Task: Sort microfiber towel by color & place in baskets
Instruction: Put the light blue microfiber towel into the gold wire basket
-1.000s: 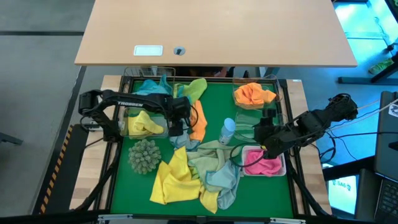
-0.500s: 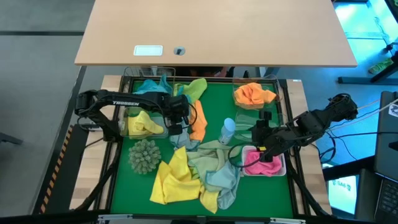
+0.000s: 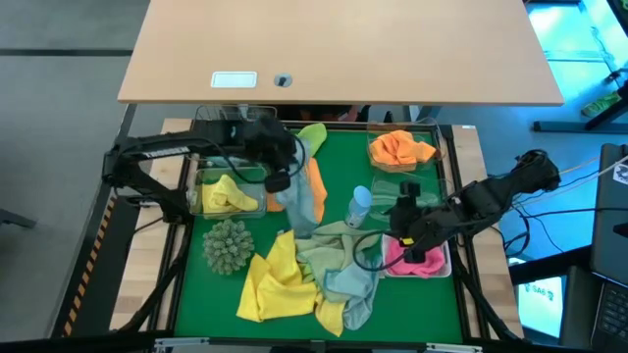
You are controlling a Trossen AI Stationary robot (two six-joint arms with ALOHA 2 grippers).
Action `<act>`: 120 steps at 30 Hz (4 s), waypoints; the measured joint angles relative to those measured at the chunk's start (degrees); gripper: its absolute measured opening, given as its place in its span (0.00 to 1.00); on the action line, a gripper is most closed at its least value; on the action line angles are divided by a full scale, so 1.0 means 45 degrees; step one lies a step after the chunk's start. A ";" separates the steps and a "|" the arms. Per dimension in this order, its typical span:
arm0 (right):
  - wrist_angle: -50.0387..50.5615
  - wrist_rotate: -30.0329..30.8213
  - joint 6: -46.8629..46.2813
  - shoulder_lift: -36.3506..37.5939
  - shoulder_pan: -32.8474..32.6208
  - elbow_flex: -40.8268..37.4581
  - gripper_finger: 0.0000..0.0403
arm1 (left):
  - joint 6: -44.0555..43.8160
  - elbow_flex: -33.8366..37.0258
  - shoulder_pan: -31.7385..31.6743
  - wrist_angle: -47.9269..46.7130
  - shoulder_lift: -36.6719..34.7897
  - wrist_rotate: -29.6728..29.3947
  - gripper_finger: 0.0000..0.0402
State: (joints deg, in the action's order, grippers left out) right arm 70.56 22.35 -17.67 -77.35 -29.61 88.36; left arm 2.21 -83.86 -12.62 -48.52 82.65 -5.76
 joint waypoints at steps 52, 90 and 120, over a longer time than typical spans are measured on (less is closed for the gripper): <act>-0.0144 -0.0558 0.0005 -0.1542 0.0000 0.0005 0.52 | 0.3379 -0.7051 -1.0750 -0.9296 -0.0066 -0.1126 0.00; -0.0144 -0.0554 0.0005 -0.1538 0.0001 0.0005 0.52 | 0.0663 0.2607 -0.9258 -0.3035 0.0031 0.0431 0.00; -0.2364 -0.3309 -0.0918 -0.3504 -0.1077 0.0015 0.52 | 0.0634 0.4505 -0.9263 -0.1518 0.0031 -0.0160 0.39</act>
State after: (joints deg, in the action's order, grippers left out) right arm 59.92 7.46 -21.80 -93.12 -34.45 88.42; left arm 5.06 -63.59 -54.30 -55.35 82.78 -6.48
